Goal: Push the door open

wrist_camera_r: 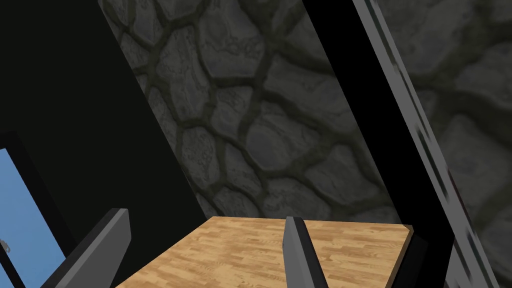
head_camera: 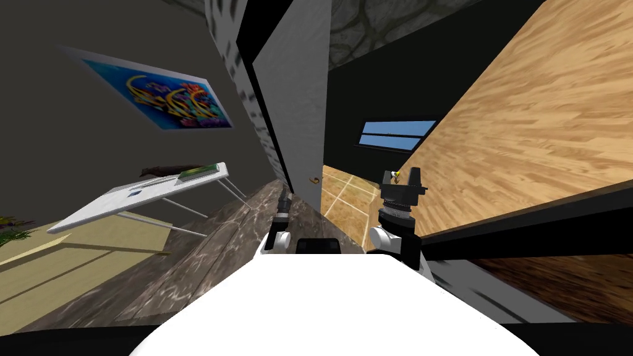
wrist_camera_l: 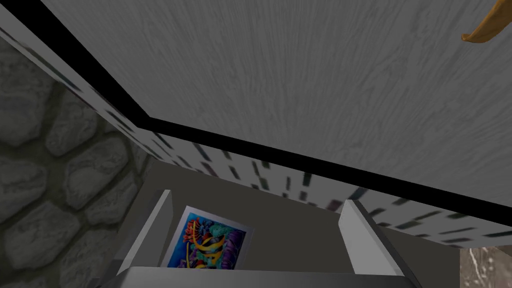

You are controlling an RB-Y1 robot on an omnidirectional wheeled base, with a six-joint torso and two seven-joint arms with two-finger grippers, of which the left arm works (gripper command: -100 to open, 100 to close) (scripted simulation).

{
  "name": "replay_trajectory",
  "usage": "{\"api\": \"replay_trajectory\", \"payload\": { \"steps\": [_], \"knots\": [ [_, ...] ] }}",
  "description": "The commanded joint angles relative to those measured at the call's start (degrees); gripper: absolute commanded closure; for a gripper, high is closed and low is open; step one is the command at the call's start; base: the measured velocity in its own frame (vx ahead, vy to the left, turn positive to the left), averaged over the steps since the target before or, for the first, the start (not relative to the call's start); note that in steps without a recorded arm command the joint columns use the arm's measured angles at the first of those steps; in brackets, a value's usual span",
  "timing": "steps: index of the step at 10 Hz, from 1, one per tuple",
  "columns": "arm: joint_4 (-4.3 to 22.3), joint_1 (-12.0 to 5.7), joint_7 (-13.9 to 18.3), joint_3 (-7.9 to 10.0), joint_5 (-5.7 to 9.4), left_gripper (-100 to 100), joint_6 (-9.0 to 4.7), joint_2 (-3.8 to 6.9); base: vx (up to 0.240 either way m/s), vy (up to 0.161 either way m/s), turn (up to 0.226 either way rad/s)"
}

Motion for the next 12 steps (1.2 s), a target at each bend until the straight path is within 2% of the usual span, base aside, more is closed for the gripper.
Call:
{"api": "replay_trajectory", "payload": {
  "steps": [1, 2, 3, 12],
  "knots": [
    [2.3, -0.82, 0.21, -0.54, -0.13, -100, -0.7, 0.23, 0.039, 0.044, -0.077],
    [3.96, -1.36, 0.32, -1.08, -0.28, -100, -1.13, 0.35, 0.062, 0.069, -0.118],
    [3.96, -1.36, 0.32, -1.08, -0.28, -100, -1.13, 0.35, 0.054, 0.049, -0.043],
    [18.56, -6.2, 1.32, -6.0, -1.62, -100, -5.06, 1.02, 0.074, 0.078, -0.115]
  ]
}}
